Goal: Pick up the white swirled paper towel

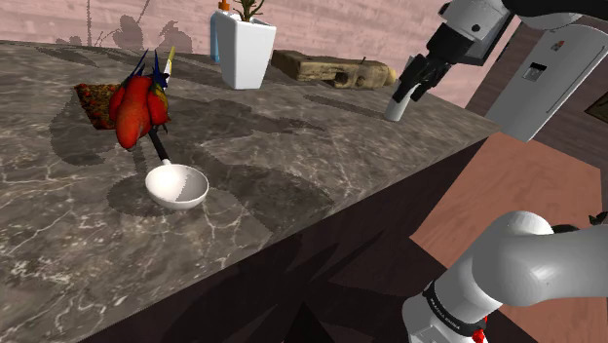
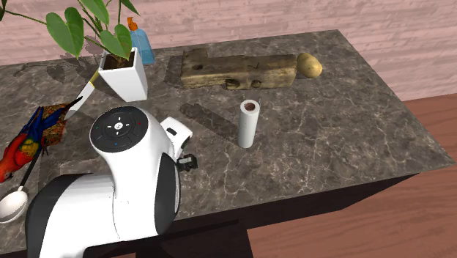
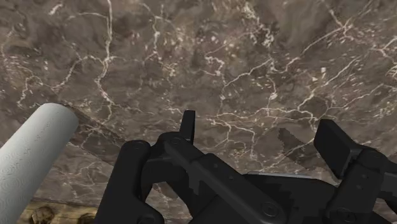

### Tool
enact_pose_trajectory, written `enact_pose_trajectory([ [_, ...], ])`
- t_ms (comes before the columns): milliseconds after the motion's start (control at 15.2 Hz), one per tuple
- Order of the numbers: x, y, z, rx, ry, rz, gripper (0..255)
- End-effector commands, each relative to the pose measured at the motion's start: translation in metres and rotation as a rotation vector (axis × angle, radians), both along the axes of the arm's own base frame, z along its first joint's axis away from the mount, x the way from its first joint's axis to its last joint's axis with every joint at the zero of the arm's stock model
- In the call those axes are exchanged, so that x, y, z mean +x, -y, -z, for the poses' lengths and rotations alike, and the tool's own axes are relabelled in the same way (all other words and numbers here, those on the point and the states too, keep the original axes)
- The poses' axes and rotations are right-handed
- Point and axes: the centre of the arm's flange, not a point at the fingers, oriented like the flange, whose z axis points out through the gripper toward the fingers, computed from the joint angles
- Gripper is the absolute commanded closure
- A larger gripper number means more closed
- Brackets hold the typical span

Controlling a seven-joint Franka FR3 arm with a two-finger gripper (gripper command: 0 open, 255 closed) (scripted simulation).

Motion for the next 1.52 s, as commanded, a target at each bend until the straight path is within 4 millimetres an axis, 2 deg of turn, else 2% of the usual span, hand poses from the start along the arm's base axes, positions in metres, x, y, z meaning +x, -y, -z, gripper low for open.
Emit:
enact_pose_trajectory([
  [0,0.0,0.0,0.0,0.0,0.0,0.0,0],
  [1452,0.106,0.253,-0.093,-0.032,-0.03,-0.05,0],
])
